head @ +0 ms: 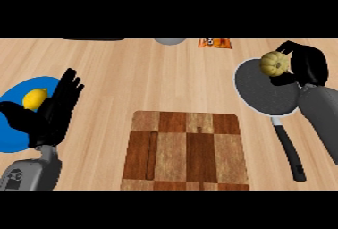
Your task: Pick the squash from the cutting board and place it in the pan
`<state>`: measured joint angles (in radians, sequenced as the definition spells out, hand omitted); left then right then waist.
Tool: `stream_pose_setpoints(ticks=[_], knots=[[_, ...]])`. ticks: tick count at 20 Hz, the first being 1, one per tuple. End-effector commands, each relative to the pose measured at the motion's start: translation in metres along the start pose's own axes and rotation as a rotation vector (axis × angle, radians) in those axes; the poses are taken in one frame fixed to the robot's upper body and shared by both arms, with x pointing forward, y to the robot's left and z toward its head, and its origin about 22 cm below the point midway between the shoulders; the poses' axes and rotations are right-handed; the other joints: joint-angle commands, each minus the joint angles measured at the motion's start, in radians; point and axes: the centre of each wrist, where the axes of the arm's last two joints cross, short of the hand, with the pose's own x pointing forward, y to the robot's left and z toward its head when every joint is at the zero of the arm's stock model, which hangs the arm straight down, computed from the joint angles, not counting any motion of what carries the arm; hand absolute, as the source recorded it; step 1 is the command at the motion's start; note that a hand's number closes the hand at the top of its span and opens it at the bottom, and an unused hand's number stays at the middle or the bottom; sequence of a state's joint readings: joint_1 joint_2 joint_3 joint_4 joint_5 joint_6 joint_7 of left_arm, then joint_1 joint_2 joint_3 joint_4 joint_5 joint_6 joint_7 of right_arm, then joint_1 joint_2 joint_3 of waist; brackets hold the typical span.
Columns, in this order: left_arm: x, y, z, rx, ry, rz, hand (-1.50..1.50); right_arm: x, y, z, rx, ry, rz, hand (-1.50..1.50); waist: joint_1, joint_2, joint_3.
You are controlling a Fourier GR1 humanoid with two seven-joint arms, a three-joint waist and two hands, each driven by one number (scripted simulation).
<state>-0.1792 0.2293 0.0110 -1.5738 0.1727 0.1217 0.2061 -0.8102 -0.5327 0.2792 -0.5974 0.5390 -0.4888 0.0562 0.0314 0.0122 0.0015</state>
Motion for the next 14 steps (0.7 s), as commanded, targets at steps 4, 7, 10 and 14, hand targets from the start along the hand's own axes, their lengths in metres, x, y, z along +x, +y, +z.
stream_pose_setpoints(ticks=[4, 7, 10, 14], knots=[[0.018, 0.001, -0.004, -0.024, 0.007, 0.01, 0.0, -0.033, 0.013, -0.001, 0.116, 0.246, -0.06, -1.5, 0.023, 0.008, 0.002], [0.001, -0.004, -0.003, -0.029, -0.006, -0.011, 0.0, -0.039, 0.041, 0.019, 0.167, 0.245, -0.13, -1.5, 0.018, 0.01, 0.002], [0.009, -0.006, -0.001, -0.007, -0.001, 0.009, 0.0, -0.042, 0.036, 0.014, 0.198, 0.217, -0.159, -1.5, 0.018, 0.007, 0.002], [0.015, -0.012, -0.003, 0.001, 0.005, 0.015, 0.0, -0.058, 0.031, 0.019, 0.079, 0.16, -0.31, -1.5, 0.0, 0.003, 0.002]])
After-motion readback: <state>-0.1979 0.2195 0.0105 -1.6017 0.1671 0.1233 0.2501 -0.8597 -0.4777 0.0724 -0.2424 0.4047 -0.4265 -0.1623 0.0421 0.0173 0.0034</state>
